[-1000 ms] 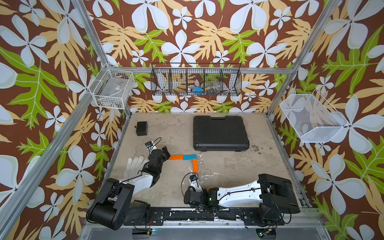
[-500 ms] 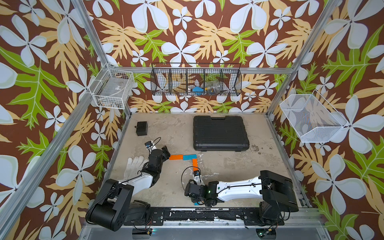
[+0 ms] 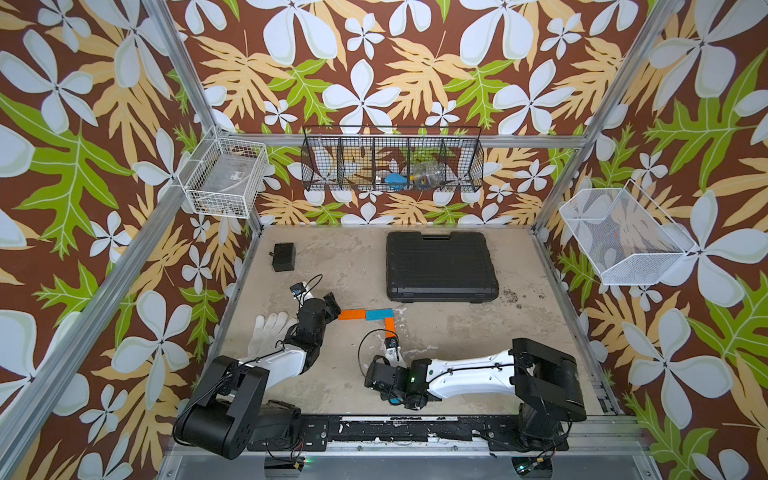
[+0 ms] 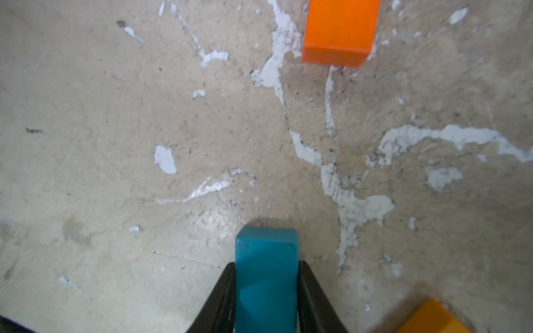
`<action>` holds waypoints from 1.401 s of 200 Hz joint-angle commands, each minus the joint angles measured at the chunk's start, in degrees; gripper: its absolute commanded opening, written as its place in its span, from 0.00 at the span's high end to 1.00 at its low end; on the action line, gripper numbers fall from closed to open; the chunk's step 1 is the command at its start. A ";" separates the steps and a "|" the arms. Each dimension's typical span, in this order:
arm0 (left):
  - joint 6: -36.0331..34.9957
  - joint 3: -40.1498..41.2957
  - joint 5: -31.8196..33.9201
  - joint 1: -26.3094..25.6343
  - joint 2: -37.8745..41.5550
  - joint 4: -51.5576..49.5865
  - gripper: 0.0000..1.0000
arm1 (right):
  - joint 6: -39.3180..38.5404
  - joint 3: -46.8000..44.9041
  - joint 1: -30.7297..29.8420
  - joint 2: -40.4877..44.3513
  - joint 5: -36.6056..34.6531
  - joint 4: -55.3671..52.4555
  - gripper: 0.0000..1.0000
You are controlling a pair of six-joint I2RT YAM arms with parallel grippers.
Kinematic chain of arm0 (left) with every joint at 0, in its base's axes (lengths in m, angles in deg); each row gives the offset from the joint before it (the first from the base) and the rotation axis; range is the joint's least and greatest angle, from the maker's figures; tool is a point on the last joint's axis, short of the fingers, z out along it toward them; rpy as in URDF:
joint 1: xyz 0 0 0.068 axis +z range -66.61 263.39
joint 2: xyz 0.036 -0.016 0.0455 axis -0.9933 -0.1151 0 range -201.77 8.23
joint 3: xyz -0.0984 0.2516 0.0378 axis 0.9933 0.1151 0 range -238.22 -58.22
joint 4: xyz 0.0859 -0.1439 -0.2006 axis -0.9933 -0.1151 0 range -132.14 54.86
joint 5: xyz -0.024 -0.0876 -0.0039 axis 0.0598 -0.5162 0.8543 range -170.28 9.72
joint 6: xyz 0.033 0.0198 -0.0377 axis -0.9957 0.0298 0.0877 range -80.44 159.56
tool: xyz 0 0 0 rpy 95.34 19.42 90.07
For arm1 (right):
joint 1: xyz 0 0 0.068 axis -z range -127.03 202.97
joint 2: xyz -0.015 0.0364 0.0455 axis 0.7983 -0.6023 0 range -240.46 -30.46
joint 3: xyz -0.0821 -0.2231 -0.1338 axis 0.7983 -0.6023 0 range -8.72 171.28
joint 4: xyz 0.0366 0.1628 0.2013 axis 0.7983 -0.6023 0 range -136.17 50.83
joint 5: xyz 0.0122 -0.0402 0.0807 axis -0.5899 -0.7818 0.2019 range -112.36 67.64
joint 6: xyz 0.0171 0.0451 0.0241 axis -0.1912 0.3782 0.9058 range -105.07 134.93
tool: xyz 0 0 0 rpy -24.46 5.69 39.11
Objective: Assemble the number 7 with building blocks
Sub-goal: Assemble the building block at the center of the board.
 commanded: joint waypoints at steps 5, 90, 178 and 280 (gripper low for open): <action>-0.31 -0.49 -0.34 0.14 -0.17 0.39 0.28 | -1.73 0.70 1.72 -0.44 -0.51 -2.51 0.64; -0.30 -0.58 -0.46 0.19 -0.31 0.33 0.28 | -2.86 1.70 6.55 -3.59 2.22 -0.28 0.59; -0.11 -0.67 -0.84 0.30 -0.85 0.44 0.28 | -2.77 -0.08 4.69 -1.44 2.42 -1.67 0.40; 0.26 -0.84 -1.54 0.30 -1.62 0.72 0.28 | -0.20 -0.79 2.49 -3.84 2.38 -1.58 0.69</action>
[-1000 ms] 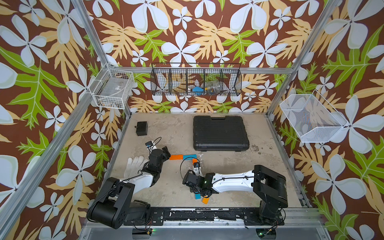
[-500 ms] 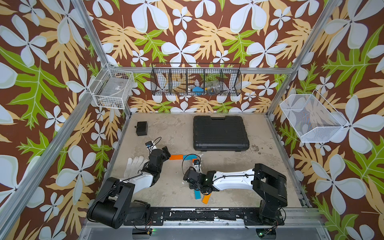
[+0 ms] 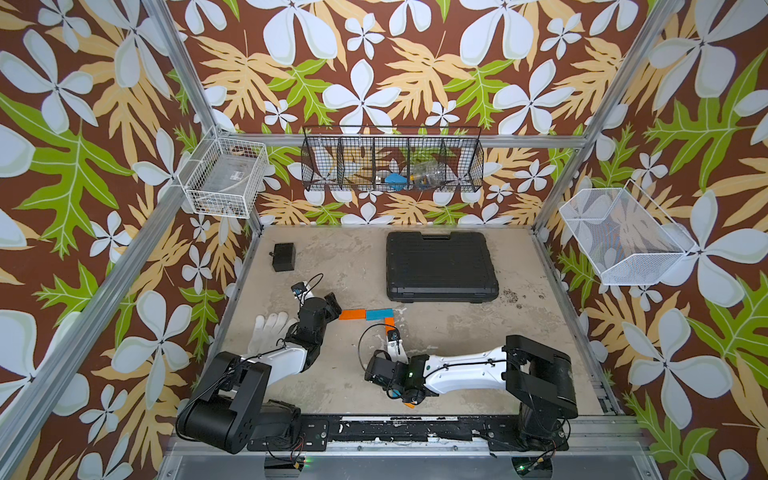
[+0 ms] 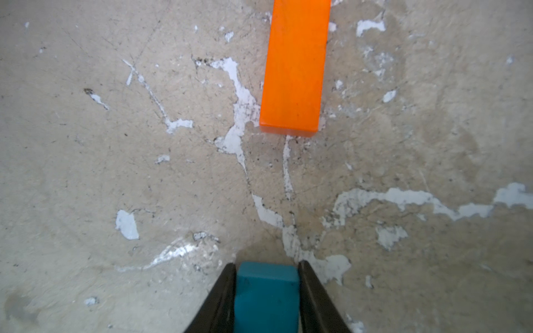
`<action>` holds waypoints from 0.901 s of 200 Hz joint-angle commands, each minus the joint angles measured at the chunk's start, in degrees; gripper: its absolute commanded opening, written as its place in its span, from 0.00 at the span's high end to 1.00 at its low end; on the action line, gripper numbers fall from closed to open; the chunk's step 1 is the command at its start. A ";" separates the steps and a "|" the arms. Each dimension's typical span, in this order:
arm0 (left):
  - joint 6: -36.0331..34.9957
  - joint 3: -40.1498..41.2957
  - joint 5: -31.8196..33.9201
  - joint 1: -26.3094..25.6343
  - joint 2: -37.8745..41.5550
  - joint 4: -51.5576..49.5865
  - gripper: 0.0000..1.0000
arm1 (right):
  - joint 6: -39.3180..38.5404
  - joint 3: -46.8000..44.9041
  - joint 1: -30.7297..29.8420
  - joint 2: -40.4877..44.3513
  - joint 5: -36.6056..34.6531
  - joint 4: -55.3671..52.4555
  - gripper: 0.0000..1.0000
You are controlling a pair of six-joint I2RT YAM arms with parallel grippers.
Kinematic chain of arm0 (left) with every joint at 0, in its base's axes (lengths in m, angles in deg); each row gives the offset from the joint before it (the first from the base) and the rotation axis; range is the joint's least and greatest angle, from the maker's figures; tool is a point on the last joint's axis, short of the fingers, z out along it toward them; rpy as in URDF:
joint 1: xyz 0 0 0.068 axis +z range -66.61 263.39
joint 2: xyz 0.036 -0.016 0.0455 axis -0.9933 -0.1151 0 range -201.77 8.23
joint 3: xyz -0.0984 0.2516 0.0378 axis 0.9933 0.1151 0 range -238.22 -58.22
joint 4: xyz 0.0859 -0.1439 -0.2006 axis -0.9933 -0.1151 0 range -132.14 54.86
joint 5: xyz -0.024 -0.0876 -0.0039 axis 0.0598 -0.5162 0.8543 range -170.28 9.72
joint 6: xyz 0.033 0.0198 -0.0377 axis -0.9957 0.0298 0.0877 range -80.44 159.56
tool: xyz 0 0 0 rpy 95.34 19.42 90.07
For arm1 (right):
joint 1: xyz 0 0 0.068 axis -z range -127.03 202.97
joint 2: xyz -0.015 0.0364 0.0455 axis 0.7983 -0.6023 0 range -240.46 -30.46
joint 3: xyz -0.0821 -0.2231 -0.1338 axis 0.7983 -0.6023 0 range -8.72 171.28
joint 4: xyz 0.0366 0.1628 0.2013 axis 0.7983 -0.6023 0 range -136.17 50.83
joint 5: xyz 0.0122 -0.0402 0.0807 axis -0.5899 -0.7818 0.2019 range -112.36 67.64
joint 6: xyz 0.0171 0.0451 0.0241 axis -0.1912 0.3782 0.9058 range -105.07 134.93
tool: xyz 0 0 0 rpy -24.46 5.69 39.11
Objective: Assemble the number 7 with building blocks
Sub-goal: Assemble the building block at the center of the board.
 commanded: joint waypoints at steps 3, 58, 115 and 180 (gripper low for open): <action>-0.10 -0.32 -0.54 0.09 -0.20 0.70 0.28 | 1.42 -0.29 1.09 -1.04 8.76 -3.21 0.70; -0.17 -0.39 -0.53 0.32 -0.18 0.61 0.28 | -1.37 1.79 3.78 -0.32 9.60 -2.22 0.76; -0.24 -0.41 -0.62 0.41 -0.03 0.48 0.28 | -2.39 2.86 6.55 -2.41 9.41 -1.29 0.73; -0.13 -0.50 -0.80 0.44 -0.23 0.44 0.28 | -2.26 3.85 7.24 -3.37 6.10 -4.03 0.73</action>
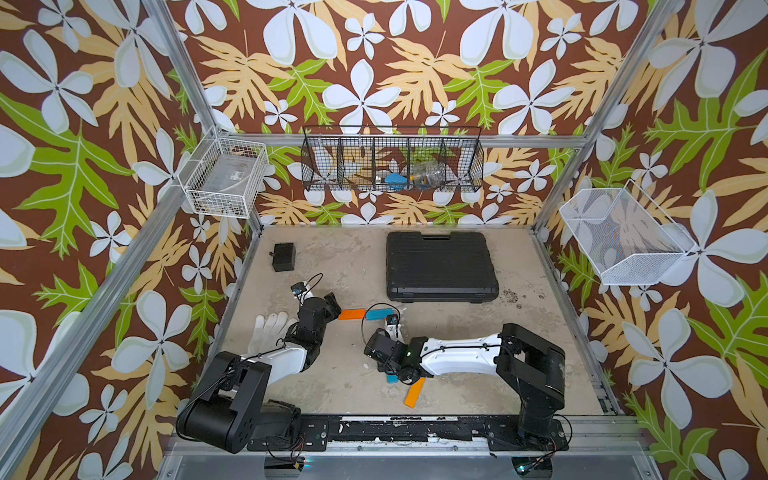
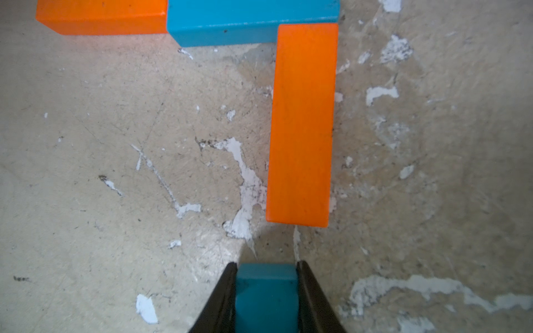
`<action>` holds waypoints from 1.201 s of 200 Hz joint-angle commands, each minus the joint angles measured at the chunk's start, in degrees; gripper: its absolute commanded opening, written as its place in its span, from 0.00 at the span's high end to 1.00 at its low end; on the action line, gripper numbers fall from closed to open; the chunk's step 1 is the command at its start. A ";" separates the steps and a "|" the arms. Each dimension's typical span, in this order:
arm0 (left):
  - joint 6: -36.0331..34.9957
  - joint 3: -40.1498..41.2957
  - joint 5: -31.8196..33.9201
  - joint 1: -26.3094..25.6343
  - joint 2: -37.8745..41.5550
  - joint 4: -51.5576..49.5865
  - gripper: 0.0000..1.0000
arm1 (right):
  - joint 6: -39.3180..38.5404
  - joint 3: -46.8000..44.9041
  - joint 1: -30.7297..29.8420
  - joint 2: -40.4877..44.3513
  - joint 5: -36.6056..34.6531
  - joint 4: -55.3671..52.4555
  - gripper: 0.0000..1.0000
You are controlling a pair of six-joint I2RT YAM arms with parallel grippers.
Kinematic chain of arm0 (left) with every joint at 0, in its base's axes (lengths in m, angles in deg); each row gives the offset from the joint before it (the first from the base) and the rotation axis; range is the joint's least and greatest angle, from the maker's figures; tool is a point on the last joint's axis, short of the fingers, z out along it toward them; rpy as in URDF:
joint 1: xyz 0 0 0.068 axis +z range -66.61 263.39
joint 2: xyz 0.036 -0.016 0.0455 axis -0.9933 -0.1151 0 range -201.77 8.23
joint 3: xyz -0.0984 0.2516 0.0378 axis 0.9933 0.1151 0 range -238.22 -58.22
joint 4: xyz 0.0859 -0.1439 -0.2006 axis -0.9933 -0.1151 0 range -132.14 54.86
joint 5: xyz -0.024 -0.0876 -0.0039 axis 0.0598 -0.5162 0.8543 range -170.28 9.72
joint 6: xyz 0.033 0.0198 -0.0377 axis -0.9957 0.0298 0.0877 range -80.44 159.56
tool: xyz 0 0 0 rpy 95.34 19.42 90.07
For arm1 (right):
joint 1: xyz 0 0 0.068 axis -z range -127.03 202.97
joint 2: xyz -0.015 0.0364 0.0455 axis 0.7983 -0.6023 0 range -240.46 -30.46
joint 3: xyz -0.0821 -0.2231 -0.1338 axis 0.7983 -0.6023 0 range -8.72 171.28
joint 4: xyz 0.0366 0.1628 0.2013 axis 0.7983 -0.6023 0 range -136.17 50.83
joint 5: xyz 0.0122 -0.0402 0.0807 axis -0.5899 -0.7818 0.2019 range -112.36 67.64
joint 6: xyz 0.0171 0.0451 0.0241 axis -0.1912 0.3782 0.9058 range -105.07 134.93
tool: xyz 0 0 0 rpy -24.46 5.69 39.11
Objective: Assemble the number 7 with building blocks
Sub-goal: Assemble the building block at the center of the board.
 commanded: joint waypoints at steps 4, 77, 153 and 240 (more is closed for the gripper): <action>-0.17 -0.43 -0.49 0.19 -0.12 0.45 0.28 | 0.38 -0.39 0.25 -1.11 1.40 -6.98 0.73; -0.16 -0.41 -0.41 0.21 -0.27 0.39 0.28 | 2.22 -1.09 0.63 -0.76 -0.39 -7.96 0.72; -0.22 -0.45 -0.37 0.21 -0.46 0.36 0.28 | 2.70 -0.39 1.20 -0.85 -1.93 -8.92 0.72; -0.27 -0.57 -0.32 0.20 -0.64 0.35 0.28 | 2.18 0.58 1.33 -1.57 -1.96 -9.30 0.72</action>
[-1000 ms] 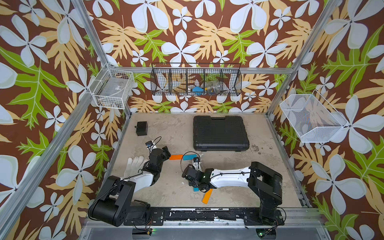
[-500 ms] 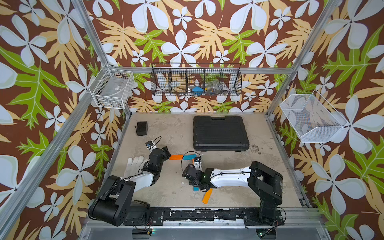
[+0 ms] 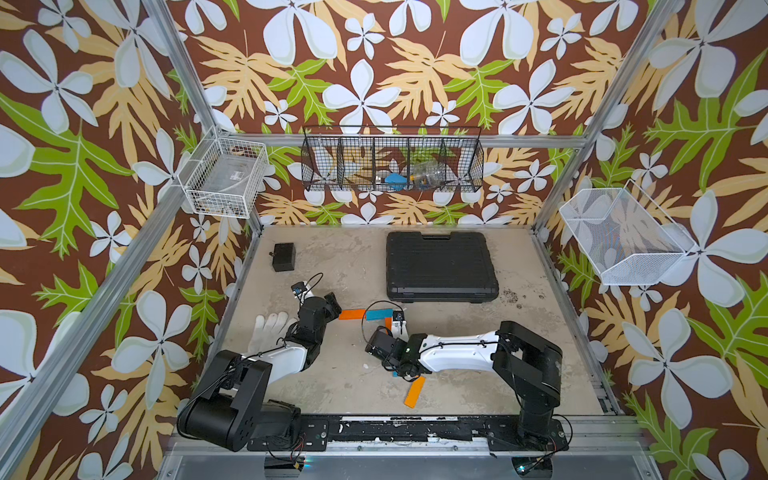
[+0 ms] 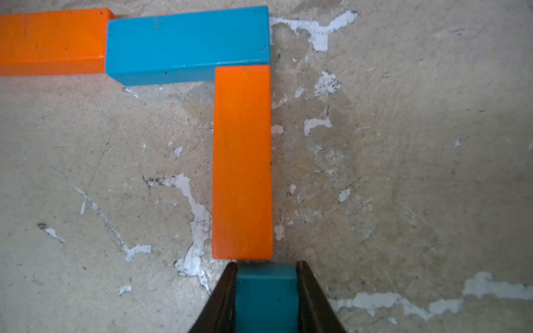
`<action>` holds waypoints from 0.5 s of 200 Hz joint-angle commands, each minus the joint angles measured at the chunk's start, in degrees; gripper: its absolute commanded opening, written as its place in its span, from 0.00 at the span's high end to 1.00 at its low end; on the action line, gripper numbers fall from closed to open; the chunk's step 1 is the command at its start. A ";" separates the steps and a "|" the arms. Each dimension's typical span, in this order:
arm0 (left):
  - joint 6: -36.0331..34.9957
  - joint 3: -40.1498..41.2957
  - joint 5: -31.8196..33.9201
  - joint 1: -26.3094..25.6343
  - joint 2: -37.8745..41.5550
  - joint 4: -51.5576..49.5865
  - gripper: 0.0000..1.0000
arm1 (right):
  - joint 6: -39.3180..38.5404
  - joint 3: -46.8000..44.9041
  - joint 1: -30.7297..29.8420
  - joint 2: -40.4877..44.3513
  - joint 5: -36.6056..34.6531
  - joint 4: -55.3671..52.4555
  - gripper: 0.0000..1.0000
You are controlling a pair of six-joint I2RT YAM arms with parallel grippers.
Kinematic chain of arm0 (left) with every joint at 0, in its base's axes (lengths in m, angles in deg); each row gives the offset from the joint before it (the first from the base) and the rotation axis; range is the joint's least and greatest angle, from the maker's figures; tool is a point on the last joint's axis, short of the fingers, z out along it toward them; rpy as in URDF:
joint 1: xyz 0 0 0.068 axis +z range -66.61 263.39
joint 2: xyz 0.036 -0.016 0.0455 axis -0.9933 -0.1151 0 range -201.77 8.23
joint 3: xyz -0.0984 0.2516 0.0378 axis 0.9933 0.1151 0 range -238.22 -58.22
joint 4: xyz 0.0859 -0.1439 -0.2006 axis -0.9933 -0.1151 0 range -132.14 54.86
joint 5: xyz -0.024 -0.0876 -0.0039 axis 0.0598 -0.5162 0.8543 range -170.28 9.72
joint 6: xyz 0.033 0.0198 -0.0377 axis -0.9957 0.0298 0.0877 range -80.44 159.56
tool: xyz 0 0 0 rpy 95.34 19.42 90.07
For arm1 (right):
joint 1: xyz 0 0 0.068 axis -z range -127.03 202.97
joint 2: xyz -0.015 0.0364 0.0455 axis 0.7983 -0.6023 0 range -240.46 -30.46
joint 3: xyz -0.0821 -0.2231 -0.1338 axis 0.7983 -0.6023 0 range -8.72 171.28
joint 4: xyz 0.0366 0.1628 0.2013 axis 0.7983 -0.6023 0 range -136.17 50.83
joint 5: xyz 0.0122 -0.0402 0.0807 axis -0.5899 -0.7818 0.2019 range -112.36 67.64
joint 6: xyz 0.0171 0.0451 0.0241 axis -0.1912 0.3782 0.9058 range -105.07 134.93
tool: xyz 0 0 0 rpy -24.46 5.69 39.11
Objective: Assemble the number 7 with building blocks
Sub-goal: Assemble the building block at the center of the board.
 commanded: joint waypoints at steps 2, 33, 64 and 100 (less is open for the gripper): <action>-0.26 -0.31 -0.18 0.13 -0.09 0.35 0.28 | 0.12 -0.47 0.02 -0.64 3.78 -5.52 0.72; -0.26 -0.30 -0.33 0.11 -0.14 0.35 0.27 | 0.11 -0.09 -0.48 -0.19 4.65 -4.42 0.72; -0.17 -0.35 -0.34 0.10 -0.07 0.35 0.28 | 0.06 1.00 -0.80 -0.46 4.83 -4.77 0.68; -0.09 -0.30 -0.43 0.18 -0.17 0.35 0.28 | -0.09 2.48 -1.74 -0.11 4.70 -5.66 0.50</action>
